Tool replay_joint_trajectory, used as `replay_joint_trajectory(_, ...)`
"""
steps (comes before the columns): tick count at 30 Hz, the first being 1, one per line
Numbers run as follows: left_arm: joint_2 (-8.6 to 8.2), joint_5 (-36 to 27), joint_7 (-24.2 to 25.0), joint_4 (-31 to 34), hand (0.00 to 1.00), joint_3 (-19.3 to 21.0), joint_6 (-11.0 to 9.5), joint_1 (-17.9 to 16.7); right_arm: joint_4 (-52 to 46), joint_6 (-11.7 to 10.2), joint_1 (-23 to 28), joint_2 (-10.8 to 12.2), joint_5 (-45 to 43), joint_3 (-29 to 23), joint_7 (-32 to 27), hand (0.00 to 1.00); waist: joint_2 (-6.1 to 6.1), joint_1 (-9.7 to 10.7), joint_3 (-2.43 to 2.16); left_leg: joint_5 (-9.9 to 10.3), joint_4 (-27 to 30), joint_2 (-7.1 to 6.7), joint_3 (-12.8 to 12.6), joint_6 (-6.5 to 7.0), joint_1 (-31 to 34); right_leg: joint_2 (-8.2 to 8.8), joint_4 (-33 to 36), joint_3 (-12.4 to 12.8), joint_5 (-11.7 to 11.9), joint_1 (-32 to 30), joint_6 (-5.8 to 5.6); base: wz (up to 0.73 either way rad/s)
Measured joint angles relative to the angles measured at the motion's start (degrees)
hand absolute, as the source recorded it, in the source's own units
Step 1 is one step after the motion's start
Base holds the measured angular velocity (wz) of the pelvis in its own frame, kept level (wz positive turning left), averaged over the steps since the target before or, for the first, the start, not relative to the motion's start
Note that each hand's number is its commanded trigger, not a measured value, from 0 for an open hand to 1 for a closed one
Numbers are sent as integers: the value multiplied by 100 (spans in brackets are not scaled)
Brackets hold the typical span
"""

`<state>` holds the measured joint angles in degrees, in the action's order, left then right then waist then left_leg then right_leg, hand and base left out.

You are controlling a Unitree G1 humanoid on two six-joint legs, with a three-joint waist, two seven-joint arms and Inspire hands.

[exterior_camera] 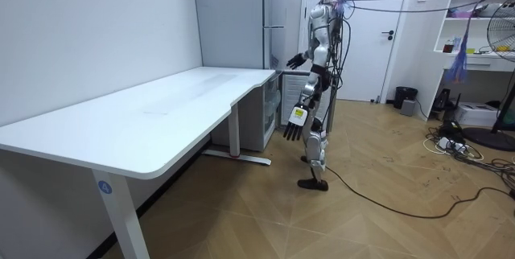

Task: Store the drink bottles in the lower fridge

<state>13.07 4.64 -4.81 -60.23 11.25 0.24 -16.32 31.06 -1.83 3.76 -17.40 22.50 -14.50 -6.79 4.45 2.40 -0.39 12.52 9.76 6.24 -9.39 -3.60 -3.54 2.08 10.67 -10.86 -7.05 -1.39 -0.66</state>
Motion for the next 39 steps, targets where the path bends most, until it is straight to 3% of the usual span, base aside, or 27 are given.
replay_joint_trajectory(6, -2, 9, 13, 84, 0, 215, 198, -4, -934, 13, 131, -144, -28, -268, -448, 0, 54, 150, 6, -6, 0, 2, -45, 6, -11, -1, -2, 4, -4, -19, 0, -4)
replay_joint_trajectory(11, -4, 8, 44, 183, 0, 221, 230, -8, -933, 12, 58, -367, -107, -549, -648, 0, 121, 161, 35, -5, -3, 3, -82, 6, -32, -12, -6, 67, -4, -27, 0, -3)
replay_joint_trajectory(17, -7, 20, 81, 191, 0, 249, 246, -14, -660, 62, 34, -500, -242, -774, -706, 0, 165, 224, 28, -5, -2, 0, -91, 6, 19, 16, 1, 91, -19, -74, -4, 0)
replay_joint_trajectory(23, 126, 144, 164, 226, 0, 719, 355, -77, 452, 201, -315, -1335, 127, -1078, -691, 0, 175, 232, 21, -6, 7, 11, -81, 5, 50, -20, 8, 96, -24, -83, 3, 1)
replay_joint_trajectory(25, 197, 144, 160, 325, 0, 786, 369, -94, 862, 221, -461, -1600, 303, -1181, -681, 0, 247, 276, 19, -6, 11, 14, -31, 4, 80, -14, 9, 41, -46, -77, 7, 12)
replay_joint_trajectory(30, 371, 311, 186, 459, 0, 899, 428, -169, 1993, 350, -815, -2033, 227, -1182, -678, 0, 404, 260, -10, -8, 76, 48, 28, -8, 128, -40, 1, -13, -78, -45, 27, 10)
replay_joint_trajectory(32, 415, 310, 195, 459, 0, 935, 453, -175, 2510, 443, -1010, -2247, 296, -1182, -680, 0, 407, 285, -7, 7, 197, 69, 37, -27, 239, -49, -5, -32, -74, -68, 33, 14)
replay_joint_trajectory(35, 445, 291, 200, 449, 0, 928, 471, -211, 3120, 467, -1370, -2507, 310, -1178, -663, 0, 343, 342, -9, 50, 393, 146, 37, -68, 439, -103, 2, -67, -45, -151, 80, 9)
replay_joint_trajectory(39, 450, 284, 336, 397, 0, 896, 572, -210, 3755, 518, -1740, -2906, 424, -1161, -656, 0, 46, 366, -24, 108, 593, 247, 73, -126, 708, -144, 170, -75, -56, -393, 172, 0)
